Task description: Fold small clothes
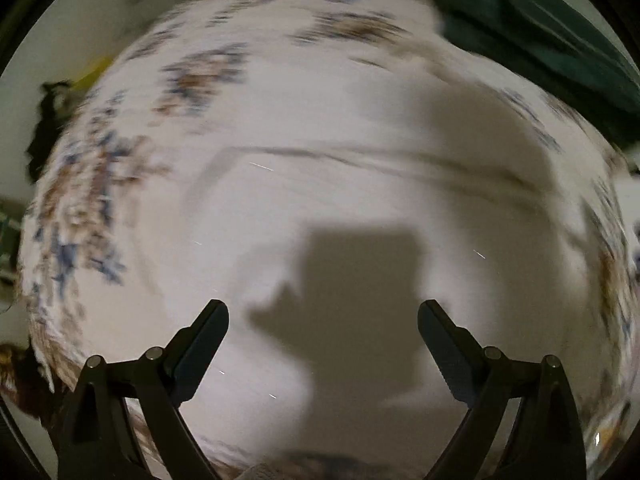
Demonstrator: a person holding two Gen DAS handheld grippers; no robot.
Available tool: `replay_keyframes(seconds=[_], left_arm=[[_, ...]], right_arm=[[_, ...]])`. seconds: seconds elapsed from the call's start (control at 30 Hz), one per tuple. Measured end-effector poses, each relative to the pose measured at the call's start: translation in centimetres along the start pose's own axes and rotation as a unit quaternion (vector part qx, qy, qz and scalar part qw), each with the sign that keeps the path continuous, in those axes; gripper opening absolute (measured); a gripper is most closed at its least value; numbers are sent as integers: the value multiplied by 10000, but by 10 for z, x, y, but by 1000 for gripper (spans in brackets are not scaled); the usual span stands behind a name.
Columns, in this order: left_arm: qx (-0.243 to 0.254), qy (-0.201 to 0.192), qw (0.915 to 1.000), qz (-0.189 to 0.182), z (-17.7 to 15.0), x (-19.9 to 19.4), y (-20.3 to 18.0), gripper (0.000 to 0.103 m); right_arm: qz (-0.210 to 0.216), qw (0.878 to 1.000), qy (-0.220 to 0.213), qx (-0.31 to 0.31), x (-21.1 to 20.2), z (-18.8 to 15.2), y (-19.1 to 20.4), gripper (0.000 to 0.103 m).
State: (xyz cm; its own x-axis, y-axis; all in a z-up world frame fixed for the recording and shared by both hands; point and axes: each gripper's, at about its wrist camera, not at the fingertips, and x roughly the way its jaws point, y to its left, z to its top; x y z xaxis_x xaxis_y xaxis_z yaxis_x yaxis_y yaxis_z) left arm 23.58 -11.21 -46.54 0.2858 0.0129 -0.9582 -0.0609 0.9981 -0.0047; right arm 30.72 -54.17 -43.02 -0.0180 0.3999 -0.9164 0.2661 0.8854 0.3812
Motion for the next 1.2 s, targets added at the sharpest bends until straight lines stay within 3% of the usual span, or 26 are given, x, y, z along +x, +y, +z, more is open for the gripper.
replay_keyframes(seconds=[0.13,0.3,0.47,0.5,0.53,0.6,0.63,0.73,0.77,0.8,0.87,1.03,1.2], left_arm=[[176,448,9984,-310,-51,14,-96,97],[355,1079,9925,-452,-100,53,-199,97],[427,1161,9921,-199,-113,80,-246,96],[444,1128,9926,-107,-113,84,-251,85],[429,1094,9931,22,-112,88,-254,54],[296,1078,9935,200,-108,90,-251,17],[162,1000,9948,92,-106,87,-247,7],[-34,764,9971,-38,-100,70,-237,3],[-100,703,9974,-108,-98,61,-234,3],[-154,672,9975,-141,-97,55,-231,2],[-248,588,9978,-197,-94,40,-224,2],[-563,172,9979,-253,-80,-17,-191,2],[-971,-278,9946,-233,-73,-66,-114,2]], right_arm=[[391,9989,243,-53,9,37,-41,68],[1002,9944,296,-151,29,113,-69,68],[1546,9872,380,-109,66,185,-62,68],[1626,9858,417,-113,74,195,-58,68],[1703,9843,453,-94,86,208,-53,68],[1815,9819,538,-33,106,226,-43,68],[1924,9795,600,-9,119,235,-35,68],[2066,9750,814,-57,149,248,-13,68],[2078,9741,886,-75,160,250,-3,62],[2064,9743,896,-86,164,250,3,39],[1903,9774,917,-94,169,249,15,10],[1720,9810,679,-591,134,242,59,9],[1500,9808,480,-1151,83,232,138,8]])
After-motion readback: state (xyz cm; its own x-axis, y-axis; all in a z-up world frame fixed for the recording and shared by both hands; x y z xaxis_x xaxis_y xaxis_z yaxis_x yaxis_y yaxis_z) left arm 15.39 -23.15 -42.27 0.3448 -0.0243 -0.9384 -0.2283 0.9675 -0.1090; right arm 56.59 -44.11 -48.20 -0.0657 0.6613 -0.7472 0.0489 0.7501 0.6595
